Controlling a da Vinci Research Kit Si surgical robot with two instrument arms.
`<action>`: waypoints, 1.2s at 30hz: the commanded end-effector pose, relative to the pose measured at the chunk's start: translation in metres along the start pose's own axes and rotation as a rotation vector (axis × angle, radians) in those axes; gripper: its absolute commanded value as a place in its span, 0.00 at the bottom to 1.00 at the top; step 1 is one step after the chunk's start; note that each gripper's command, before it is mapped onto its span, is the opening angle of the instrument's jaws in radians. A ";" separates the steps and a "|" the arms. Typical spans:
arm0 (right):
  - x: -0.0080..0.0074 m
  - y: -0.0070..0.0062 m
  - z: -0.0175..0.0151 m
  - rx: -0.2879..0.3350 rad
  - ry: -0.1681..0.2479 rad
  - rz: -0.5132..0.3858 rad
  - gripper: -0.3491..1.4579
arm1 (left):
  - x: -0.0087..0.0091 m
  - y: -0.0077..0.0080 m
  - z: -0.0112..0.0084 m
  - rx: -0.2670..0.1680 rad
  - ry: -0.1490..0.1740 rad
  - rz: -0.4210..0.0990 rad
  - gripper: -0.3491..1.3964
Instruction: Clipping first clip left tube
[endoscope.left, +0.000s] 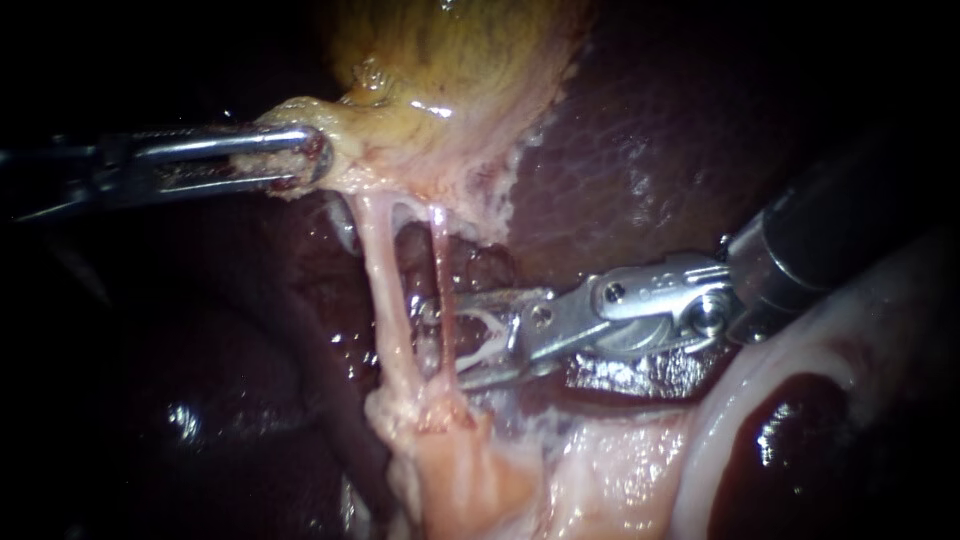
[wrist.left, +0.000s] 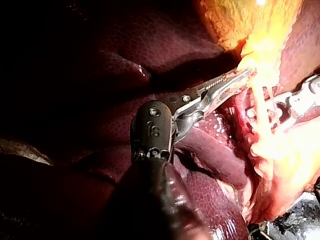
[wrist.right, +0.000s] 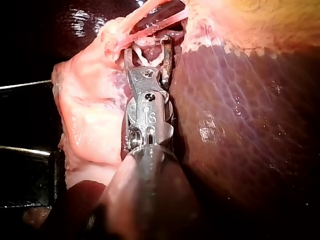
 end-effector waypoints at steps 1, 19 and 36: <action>0.0002 0.0001 -0.0005 -0.003 0.011 0.002 0.46 | 0.0000 0.0000 0.0000 -0.001 0.000 0.000 0.00; 0.0009 0.0003 -0.0070 0.009 0.050 0.062 0.47 | 0.0000 -0.0001 -0.0001 -0.001 0.000 0.000 0.00; 0.0034 -0.0032 -0.0067 0.092 0.095 0.208 0.47 | -0.0001 -0.0001 -0.0001 -0.002 0.000 0.001 0.00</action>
